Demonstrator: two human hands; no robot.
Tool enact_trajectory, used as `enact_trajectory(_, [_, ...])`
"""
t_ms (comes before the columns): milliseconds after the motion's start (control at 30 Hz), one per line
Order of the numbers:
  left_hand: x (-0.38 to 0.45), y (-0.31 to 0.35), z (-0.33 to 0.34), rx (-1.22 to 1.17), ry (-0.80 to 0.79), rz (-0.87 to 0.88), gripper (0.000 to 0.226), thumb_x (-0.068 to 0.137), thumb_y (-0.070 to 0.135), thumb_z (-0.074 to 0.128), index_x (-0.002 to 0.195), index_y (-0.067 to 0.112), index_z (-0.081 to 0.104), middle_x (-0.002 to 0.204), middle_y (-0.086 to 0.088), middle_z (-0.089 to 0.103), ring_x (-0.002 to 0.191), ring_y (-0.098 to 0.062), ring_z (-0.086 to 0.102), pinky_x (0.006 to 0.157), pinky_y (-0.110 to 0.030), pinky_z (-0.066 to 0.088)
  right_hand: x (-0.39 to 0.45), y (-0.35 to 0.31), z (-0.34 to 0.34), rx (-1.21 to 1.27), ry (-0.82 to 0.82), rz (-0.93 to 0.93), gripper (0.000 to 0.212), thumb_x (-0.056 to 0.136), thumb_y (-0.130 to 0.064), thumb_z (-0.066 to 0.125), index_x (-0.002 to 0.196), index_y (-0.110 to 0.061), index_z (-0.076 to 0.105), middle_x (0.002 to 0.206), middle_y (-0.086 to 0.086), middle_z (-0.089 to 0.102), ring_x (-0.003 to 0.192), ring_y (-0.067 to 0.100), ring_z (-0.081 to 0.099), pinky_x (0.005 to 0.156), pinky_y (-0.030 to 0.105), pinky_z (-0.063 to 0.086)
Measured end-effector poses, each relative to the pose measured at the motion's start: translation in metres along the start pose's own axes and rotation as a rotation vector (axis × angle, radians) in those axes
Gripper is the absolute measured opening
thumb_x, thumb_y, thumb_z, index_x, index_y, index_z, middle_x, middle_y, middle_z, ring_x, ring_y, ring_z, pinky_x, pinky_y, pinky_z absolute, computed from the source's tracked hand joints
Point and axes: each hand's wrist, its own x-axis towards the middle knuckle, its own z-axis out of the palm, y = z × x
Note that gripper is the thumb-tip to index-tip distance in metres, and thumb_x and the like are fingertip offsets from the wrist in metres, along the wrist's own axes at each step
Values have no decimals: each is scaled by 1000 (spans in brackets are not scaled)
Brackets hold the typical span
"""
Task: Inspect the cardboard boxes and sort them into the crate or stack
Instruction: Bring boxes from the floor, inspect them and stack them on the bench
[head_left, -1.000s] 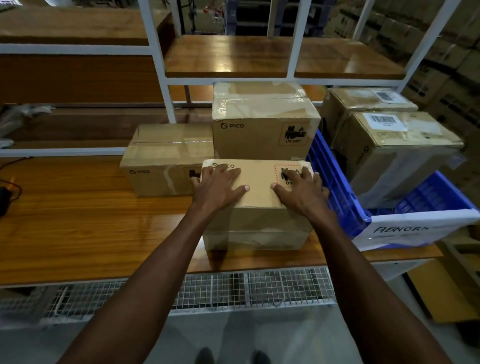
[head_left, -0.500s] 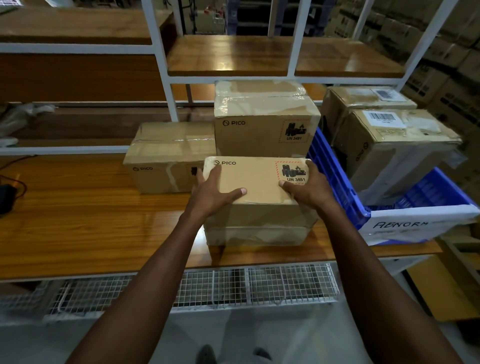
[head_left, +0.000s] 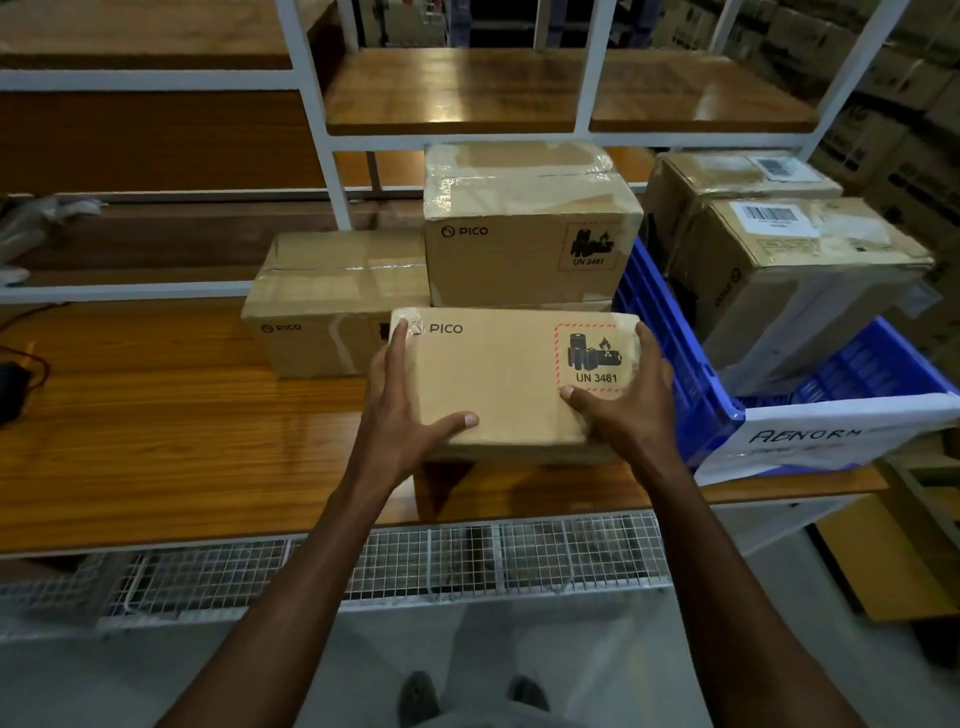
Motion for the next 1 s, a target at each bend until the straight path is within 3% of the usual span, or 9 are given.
enact_trajectory(133, [-28,-13,3,27,69,19,142,61,38,97,161,38,-5,165,4,10,139,-4,19,108,-44,38,-20,8,-4,22,-5,10,131,61,-26,100,162,-38,18,152,5,31,128,17,43,103,47,52])
enact_trajectory(300, [-54,-38,12,34,128,-69,156,53,28,102,158,39,-12,160,-6,14,136,-11,26,100,-49,47,-38,22,-5,-1,-33,20,124,66,-30,98,162,-38,19,151,9,35,129,22,45,103,45,47])
enact_trajectory(367, [-63,-51,15,-31,137,-111,146,61,18,99,158,41,-8,160,-1,16,130,0,23,97,-42,45,-44,35,0,18,-70,31,108,69,-30,96,156,-36,33,147,10,41,130,28,48,98,44,51])
enact_trajectory(433, [-69,-65,18,-99,143,-145,132,70,14,94,156,50,1,154,10,22,133,-6,29,96,-43,52,-52,47,6,33,-102,46,100,69,-23,97,151,-33,40,143,11,45,125,27,50,87,33,48])
enact_trajectory(600, [-79,-86,18,-207,115,-97,71,96,13,62,148,51,33,147,17,36,123,-15,54,85,-51,62,-60,66,16,37,-166,118,98,75,-12,91,154,-24,34,143,0,36,124,18,43,78,13,41])
enact_trajectory(733, [-69,-79,9,-153,77,-64,42,96,32,37,130,47,56,137,11,45,116,3,53,78,-38,58,-59,64,17,48,-203,164,59,93,-17,73,145,-25,46,152,5,37,127,23,46,78,24,43])
enact_trajectory(833, [-44,-65,6,75,-13,-93,40,96,56,49,134,44,57,151,9,34,126,-15,49,93,-44,55,-52,57,21,-227,-134,13,48,95,-41,70,138,-28,54,153,8,39,135,29,44,97,38,44])
enact_trajectory(933, [-18,-51,10,407,-100,-56,54,96,50,61,148,41,48,168,7,17,146,-26,24,112,-53,34,-42,49,31,-507,-213,-117,51,96,-53,59,143,-31,55,162,10,36,148,36,33,113,58,38])
enact_trajectory(1000, [-5,-39,14,468,-153,-49,58,97,49,58,153,41,42,170,7,15,152,-27,15,117,-55,24,-37,45,36,-561,-239,-124,54,95,-58,51,141,-29,58,159,8,44,147,36,35,111,58,41])
